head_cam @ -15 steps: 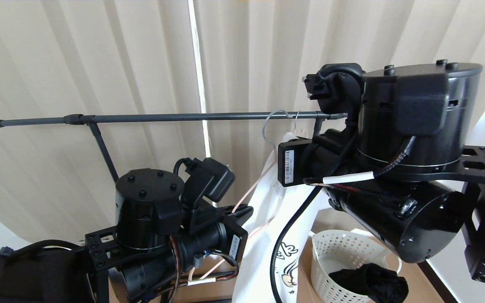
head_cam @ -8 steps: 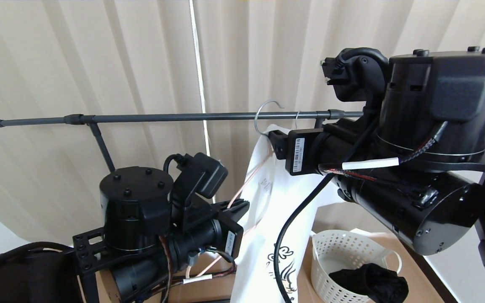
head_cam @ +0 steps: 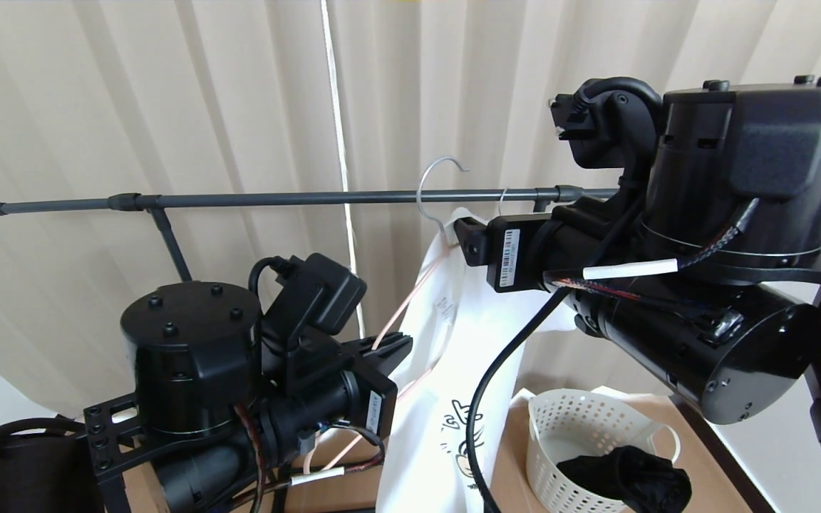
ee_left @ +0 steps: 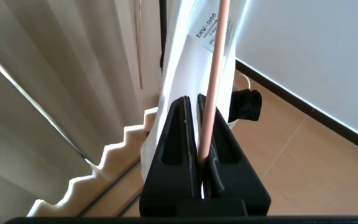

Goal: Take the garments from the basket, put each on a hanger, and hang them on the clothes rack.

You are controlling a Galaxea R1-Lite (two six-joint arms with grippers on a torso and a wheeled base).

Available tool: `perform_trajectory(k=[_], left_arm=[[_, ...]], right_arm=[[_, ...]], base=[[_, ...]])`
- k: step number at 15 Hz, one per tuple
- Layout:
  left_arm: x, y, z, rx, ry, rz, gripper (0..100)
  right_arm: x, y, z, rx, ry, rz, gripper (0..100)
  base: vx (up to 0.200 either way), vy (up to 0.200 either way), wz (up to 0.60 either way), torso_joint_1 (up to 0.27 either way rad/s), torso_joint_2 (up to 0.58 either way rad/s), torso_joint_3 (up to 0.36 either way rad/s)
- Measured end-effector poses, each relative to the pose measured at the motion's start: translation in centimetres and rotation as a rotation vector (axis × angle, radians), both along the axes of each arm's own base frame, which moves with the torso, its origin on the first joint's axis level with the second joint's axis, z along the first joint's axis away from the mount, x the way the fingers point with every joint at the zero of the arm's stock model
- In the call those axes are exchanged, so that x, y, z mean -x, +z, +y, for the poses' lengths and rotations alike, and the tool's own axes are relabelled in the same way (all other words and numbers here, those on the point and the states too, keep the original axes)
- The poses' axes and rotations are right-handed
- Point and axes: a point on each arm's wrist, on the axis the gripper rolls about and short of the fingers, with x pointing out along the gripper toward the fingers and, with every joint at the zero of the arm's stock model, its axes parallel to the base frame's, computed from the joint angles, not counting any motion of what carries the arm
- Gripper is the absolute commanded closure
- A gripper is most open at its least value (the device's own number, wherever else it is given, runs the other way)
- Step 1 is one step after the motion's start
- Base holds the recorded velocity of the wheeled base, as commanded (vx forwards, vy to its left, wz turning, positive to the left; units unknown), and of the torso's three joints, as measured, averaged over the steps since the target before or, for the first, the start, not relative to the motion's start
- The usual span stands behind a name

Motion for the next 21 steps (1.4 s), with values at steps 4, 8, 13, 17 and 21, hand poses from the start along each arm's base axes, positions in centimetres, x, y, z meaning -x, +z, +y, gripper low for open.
perform_trajectory(k=[4, 8, 13, 17, 21], left_arm=[[-0.2, 0.5, 0.2, 0.015, 0.01, -0.012, 100], [-0.6, 0.5, 0.5, 0.018, 0.029, -0.014, 100], [-1.1, 0.7, 0.8, 0.022, 0.05, -0.018, 100], [-1.7, 1.7, 0.5, 0.068, 0.06, -0.064, 100], [-2.0, 1.6, 0.8, 0.064, 0.07, -0.064, 100]], right_arm=[[0.0, -0.2, 0.1, 0.003, -0.001, 0.004, 0], [0.0, -0.1, 0.0, 0.002, 0.001, 0.003, 0], [0.1, 0.1, -0.1, -0.002, 0.001, -0.001, 0], [0.4, -0.5, -0.1, 0.028, 0.01, 0.01, 0], [1.0, -1.0, -0.9, 0.094, 0.092, 0.021, 0]], base=[[0.0, 0.0, 0.0, 0.0, 0.0, 0.0], [0.0, 0.0, 0.0, 0.0, 0.0, 0.0], [0.0, 0.0, 0.0, 0.0, 0.0, 0.0], [0.0, 0.0, 0.0, 0.0, 0.0, 0.0], [0.0, 0.0, 0.0, 0.0, 0.0, 0.0]])
